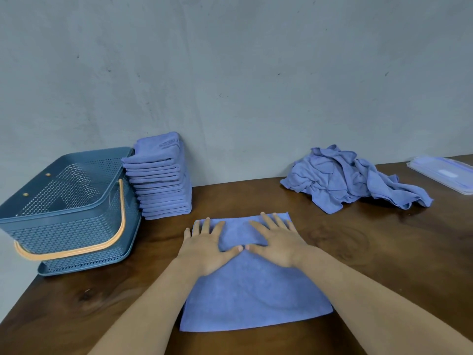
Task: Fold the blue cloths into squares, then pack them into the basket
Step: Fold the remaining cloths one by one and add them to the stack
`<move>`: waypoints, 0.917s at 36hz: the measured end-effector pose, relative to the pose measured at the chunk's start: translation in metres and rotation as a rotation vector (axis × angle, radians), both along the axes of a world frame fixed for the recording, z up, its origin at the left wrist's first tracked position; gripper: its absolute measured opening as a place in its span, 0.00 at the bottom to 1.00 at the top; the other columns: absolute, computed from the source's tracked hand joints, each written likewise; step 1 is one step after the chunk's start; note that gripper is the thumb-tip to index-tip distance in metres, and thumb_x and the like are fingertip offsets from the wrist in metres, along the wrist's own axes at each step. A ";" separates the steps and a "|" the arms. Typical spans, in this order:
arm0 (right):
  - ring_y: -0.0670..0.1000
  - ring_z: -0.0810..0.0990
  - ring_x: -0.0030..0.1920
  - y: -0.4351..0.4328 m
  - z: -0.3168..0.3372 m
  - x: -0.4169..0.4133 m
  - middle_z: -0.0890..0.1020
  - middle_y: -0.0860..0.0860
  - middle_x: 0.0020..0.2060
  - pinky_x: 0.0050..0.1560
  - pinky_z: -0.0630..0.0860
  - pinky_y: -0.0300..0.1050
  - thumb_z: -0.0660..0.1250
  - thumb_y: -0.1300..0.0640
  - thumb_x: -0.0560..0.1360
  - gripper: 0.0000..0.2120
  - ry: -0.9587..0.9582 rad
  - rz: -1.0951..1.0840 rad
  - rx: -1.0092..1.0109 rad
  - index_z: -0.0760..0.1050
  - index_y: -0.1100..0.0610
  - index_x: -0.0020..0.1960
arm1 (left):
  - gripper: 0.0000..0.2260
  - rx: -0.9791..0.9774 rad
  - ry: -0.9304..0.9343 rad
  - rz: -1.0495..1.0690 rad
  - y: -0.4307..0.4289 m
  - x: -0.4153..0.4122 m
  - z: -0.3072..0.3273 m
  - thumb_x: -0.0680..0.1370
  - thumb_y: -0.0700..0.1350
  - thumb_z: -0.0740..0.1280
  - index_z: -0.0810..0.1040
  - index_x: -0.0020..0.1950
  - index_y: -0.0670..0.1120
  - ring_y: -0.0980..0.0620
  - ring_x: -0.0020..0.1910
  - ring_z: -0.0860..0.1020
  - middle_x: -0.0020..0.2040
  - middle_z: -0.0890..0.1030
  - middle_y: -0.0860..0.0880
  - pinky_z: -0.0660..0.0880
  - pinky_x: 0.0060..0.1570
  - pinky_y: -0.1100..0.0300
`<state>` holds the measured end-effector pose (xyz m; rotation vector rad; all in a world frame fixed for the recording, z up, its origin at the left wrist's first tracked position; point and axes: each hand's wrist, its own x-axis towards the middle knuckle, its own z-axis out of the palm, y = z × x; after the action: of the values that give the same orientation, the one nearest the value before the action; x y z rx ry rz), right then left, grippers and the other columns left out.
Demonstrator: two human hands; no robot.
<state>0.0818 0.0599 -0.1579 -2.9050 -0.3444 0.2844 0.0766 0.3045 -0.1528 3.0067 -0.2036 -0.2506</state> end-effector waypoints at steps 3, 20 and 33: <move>0.57 0.34 0.84 -0.016 -0.005 -0.007 0.38 0.48 0.85 0.82 0.36 0.62 0.45 0.20 0.76 0.43 -0.046 -0.129 -0.007 0.41 0.38 0.85 | 0.51 -0.045 0.021 0.001 -0.002 -0.003 0.000 0.68 0.86 0.46 0.44 0.86 0.62 0.45 0.85 0.37 0.87 0.41 0.51 0.40 0.82 0.38; 0.53 0.34 0.84 0.023 -0.001 -0.102 0.38 0.50 0.85 0.83 0.38 0.62 0.44 0.35 0.86 0.33 -0.057 -0.018 -0.022 0.40 0.45 0.86 | 0.30 -0.098 -0.093 -0.093 -0.031 -0.103 -0.015 0.86 0.65 0.47 0.45 0.87 0.58 0.54 0.85 0.39 0.87 0.42 0.57 0.40 0.83 0.47; 0.44 0.28 0.81 -0.044 -0.006 -0.119 0.31 0.42 0.82 0.84 0.37 0.55 0.39 0.20 0.76 0.43 -0.063 -0.078 0.002 0.34 0.38 0.84 | 0.42 -0.058 -0.056 -0.016 0.007 -0.139 -0.015 0.74 0.82 0.41 0.33 0.83 0.66 0.53 0.82 0.29 0.84 0.30 0.56 0.38 0.83 0.49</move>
<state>-0.0368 0.0163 -0.1636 -2.9218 -0.2406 0.1805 -0.0620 0.3111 -0.1676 2.9582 -0.2363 -0.1600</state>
